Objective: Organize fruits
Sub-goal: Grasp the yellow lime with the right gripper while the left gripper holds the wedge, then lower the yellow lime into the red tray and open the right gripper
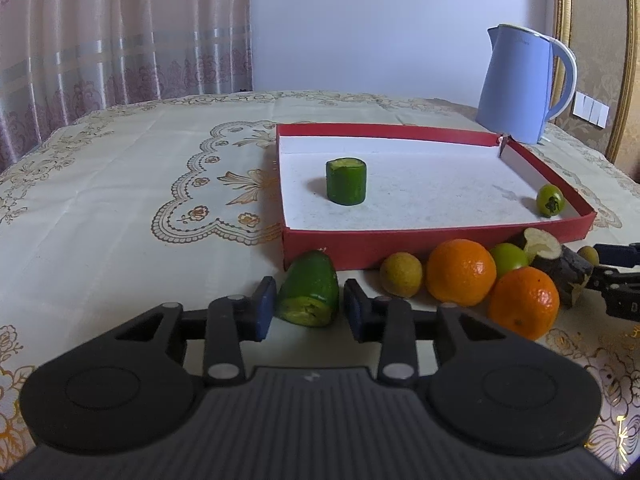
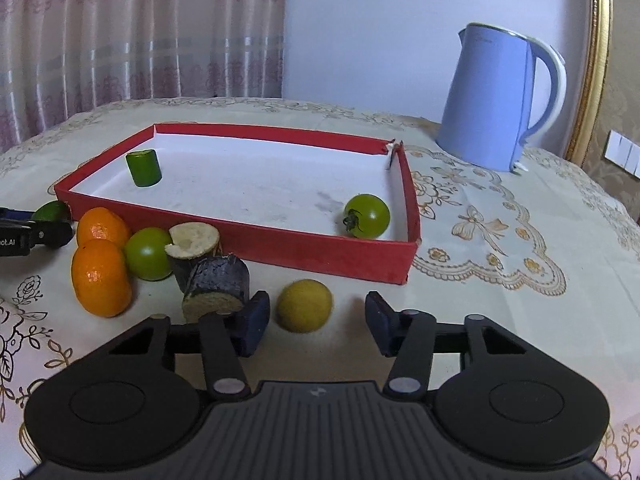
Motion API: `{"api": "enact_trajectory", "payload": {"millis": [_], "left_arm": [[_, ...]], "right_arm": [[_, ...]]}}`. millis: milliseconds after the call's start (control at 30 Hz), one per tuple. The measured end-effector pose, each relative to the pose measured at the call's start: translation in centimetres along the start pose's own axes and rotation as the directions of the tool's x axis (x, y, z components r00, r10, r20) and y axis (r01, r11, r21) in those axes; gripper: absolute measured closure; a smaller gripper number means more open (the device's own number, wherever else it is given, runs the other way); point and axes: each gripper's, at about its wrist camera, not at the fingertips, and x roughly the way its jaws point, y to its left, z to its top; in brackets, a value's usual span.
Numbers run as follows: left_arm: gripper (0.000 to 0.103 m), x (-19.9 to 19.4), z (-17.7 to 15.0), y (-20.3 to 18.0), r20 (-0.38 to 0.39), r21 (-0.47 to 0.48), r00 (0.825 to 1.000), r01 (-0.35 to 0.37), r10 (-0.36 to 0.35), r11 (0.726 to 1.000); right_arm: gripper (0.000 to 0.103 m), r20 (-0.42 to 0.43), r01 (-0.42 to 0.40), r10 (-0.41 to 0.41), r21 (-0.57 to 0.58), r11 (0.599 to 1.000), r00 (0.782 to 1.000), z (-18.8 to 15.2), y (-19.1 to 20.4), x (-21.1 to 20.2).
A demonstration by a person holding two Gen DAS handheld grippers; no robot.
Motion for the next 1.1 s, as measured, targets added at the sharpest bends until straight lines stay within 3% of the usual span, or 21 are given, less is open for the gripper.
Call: {"api": "enact_trajectory", "payload": {"millis": [33,133,400,633,867,1100], "left_arm": [[0.069,0.0,0.0,0.0,0.0,0.0,1.0,0.0,0.0,1.0],[0.069,0.1,0.0,0.0,0.0,0.0,1.0,0.0,0.0,1.0],[0.069,0.1,0.0,0.0,0.0,0.002,1.0,-0.002,0.002,1.0],[0.069,0.1,0.0,0.0,-0.001,0.002,1.0,-0.001,0.001,1.0],[0.068,0.1,0.0,0.0,0.0,-0.002,1.0,0.007,-0.007,1.0],[0.066,0.1,0.0,0.0,0.0,-0.003,1.0,0.011,-0.011,1.0]], "right_arm": [[0.07,0.002,-0.012,0.012,-0.005,1.0,1.0,0.0,0.1,0.0],[0.074,0.006,-0.006,0.006,-0.026,1.0,1.0,0.0,0.4,-0.1],[0.074,0.025,0.03,-0.03,0.027,0.999,0.999,0.1,-0.7,-1.1],[0.074,0.114,0.013,-0.012,-0.002,1.0,0.993,3.6,-0.5,-2.7],[0.074,0.082,0.0,0.004,-0.046,0.999,0.997,7.6,0.5,2.3],[0.074,-0.001,0.001,-0.001,-0.078,0.997,1.0,8.5,2.0,7.3]]}}
